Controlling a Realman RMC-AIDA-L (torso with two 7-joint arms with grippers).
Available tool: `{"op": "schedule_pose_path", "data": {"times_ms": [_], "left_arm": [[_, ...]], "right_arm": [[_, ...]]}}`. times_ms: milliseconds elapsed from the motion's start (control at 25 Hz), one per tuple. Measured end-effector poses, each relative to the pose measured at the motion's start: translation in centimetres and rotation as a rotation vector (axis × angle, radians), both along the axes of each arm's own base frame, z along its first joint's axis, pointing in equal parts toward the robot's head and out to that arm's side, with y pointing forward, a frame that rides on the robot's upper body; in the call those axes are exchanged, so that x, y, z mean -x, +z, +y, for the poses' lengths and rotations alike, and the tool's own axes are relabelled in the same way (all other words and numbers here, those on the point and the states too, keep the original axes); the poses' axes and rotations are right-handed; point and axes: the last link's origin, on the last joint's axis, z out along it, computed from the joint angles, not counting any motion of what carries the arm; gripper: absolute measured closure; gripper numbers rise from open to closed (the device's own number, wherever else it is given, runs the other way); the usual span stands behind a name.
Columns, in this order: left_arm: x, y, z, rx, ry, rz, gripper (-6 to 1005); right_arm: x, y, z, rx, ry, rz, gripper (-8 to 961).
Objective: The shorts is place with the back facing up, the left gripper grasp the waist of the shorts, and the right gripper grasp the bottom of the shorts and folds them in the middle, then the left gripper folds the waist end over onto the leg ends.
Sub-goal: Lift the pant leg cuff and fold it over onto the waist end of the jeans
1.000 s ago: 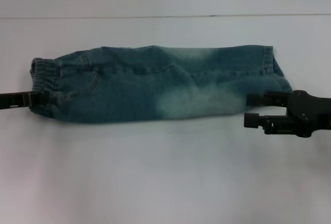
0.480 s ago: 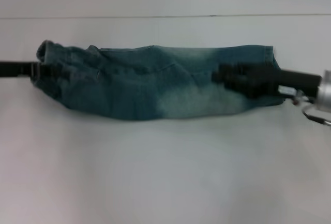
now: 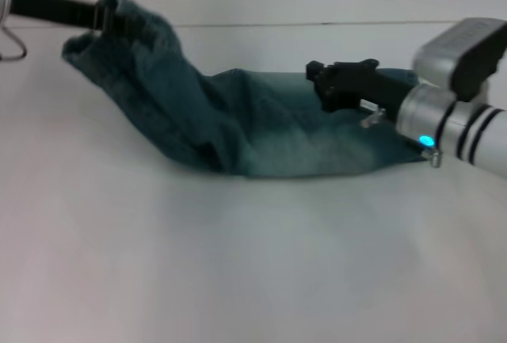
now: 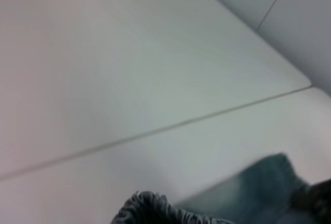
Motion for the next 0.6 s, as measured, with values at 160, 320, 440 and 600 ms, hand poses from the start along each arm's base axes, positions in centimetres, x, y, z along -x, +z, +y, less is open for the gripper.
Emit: {"op": "schedule_pose_path", "data": {"times_ms": [160,320,440,600], "left_arm": [[-2.7,0.8,0.8,-0.004,-0.052,-0.006,928],[-4.6,1.3,1.2,0.01,-0.089,-0.007,929],[-5.9,1.9,1.2,0.011,-0.114,-0.008,929],[-7.3,2.6,1.0,0.014,-0.146,-0.026,930]], "right_arm": [[1.1,-1.5,0.0,0.027,0.025,-0.045,918],[2.4,-3.4,-0.4,0.07,0.045,-0.076,954],[3.4,-4.5,-0.9,0.11,0.053,-0.074,954],[5.2,-6.0,-1.6,0.172,0.067,-0.051,954]]}}
